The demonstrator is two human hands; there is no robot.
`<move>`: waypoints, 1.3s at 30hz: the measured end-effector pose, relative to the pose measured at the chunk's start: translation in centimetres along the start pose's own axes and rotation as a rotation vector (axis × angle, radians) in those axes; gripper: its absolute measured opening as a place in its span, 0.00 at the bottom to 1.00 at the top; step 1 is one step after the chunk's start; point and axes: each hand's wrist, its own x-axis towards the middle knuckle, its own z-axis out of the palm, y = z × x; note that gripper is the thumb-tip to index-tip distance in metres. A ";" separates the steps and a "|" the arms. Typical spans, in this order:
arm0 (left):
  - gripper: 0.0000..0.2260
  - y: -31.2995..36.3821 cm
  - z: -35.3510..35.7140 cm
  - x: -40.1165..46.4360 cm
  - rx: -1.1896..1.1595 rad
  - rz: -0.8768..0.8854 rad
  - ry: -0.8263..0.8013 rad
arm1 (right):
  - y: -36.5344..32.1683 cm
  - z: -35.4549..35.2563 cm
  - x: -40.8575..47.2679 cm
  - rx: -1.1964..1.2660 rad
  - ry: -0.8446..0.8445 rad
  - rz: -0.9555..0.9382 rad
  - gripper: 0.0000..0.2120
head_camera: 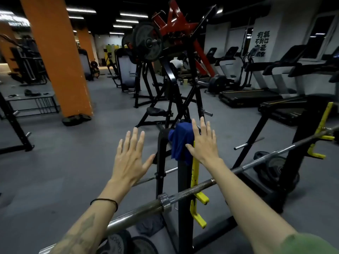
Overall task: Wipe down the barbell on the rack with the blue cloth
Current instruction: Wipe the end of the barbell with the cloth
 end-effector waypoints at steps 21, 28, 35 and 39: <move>0.36 -5.8 1.1 0.7 0.004 -0.140 0.011 | -6.3 -3.1 9.0 0.861 0.242 0.190 0.15; 0.36 -7.9 -1.8 -2.2 -0.095 -0.218 0.077 | -12.6 -7.6 6.4 1.472 0.173 0.241 0.14; 0.34 -7.7 -3.9 -9.4 -0.481 -0.411 0.095 | -19.3 -6.0 -2.9 1.595 -0.041 0.146 0.13; 0.31 -7.8 -4.5 -14.1 -0.533 -0.427 0.074 | -23.4 -3.7 -8.3 1.609 -0.178 0.097 0.12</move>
